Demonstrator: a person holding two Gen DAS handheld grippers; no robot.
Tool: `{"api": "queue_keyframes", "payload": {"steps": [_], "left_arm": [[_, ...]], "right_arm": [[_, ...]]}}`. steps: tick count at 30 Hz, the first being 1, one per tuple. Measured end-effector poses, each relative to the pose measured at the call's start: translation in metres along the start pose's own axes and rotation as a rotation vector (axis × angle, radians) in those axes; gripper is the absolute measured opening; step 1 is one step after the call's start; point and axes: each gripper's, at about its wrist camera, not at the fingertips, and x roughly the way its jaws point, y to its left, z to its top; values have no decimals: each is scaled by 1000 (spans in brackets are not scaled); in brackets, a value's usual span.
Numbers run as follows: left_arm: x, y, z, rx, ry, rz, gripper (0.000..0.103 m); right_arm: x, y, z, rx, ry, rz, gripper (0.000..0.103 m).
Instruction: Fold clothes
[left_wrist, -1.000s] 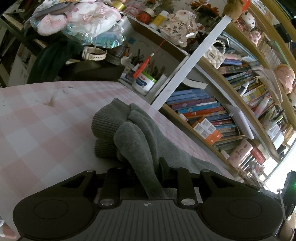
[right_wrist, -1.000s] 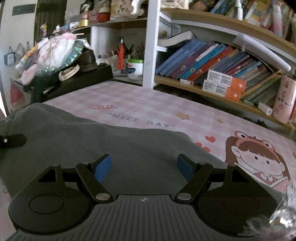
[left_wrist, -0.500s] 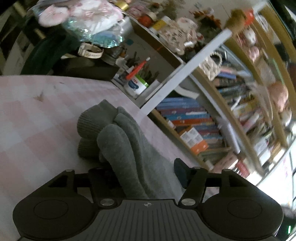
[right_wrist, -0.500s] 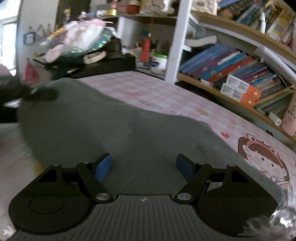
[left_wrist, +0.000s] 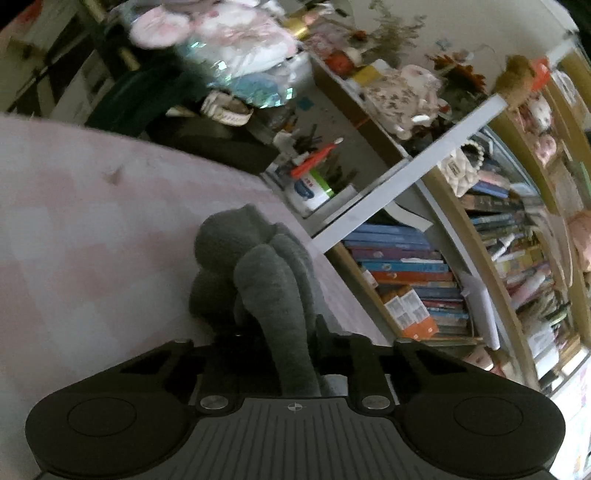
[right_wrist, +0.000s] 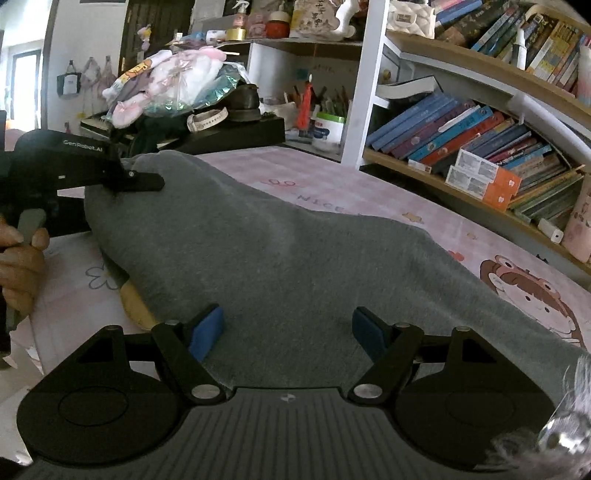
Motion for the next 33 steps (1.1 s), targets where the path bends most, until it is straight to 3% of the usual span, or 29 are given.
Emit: {"api": "queue_keyframes", "payload": {"steps": [4, 11, 14, 18, 26, 28, 31, 33], "left_arm": [[-8, -30, 4, 115, -29, -46, 15], [-16, -108, -5, 403, -45, -155, 15], [-13, -138, -16, 513, -31, -184, 15], [-7, -164, -34, 657, -11, -165, 15], [0, -197, -73, 861, 37, -152, 17], [-1, -199, -81, 876, 78, -180, 18], [-4, -200, -92, 898, 140, -222, 34], [-6, -202, -100, 912, 182, -250, 66]], "right_arm": [[0, -3, 0, 22, 5, 11, 76], [1, -6, 0, 47, 10, 27, 76], [-13, -15, -3, 68, -44, 66, 75], [-40, -47, -10, 143, -99, 34, 78], [-86, -111, -55, 342, -80, -45, 79], [-94, -123, -66, 385, -76, -61, 79], [-100, -135, -72, 432, -80, -60, 79], [-104, -143, -76, 463, -82, -57, 79]]}}
